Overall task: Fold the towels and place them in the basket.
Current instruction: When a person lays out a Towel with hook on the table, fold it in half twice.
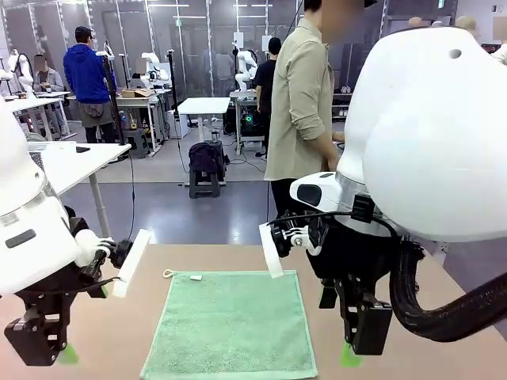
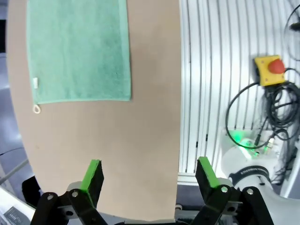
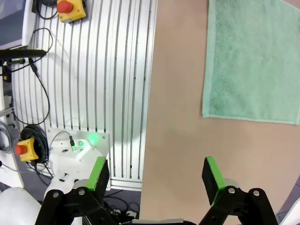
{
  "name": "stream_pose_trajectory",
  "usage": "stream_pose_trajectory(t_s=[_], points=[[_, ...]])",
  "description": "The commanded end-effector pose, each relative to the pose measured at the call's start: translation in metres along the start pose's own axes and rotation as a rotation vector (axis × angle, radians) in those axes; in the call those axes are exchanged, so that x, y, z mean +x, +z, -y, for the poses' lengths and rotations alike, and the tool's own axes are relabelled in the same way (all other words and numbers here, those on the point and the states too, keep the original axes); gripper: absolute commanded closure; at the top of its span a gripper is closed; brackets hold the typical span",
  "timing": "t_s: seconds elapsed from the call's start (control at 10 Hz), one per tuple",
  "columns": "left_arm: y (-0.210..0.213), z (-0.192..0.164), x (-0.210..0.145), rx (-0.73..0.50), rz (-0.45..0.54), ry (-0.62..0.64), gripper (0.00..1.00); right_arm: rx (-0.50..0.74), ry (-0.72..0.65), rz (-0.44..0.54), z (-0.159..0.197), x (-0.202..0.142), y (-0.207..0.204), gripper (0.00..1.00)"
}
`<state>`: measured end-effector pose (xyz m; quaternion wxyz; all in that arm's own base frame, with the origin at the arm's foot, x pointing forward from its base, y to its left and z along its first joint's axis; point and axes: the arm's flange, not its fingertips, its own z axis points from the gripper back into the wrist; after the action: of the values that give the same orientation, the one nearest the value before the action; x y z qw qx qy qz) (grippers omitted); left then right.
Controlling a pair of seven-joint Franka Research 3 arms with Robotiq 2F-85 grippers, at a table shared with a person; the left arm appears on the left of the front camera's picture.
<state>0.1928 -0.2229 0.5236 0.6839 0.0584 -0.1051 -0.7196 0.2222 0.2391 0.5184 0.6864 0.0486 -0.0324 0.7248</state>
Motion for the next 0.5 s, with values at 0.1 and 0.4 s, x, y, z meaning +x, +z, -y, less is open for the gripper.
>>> stream_pose_trajectory(t_s=[0.1,0.4], points=[[0.0028,-0.0025,-0.001,0.021,0.006,0.009,0.0,-0.004,0.005,0.0,-0.0011,0.0001,0.001,0.0],[0.0014,-0.0014,-0.0009,0.003,0.006,0.004,0.0,-0.001,0.003,0.002,-0.0006,0.0007,0.0009,0.0]])
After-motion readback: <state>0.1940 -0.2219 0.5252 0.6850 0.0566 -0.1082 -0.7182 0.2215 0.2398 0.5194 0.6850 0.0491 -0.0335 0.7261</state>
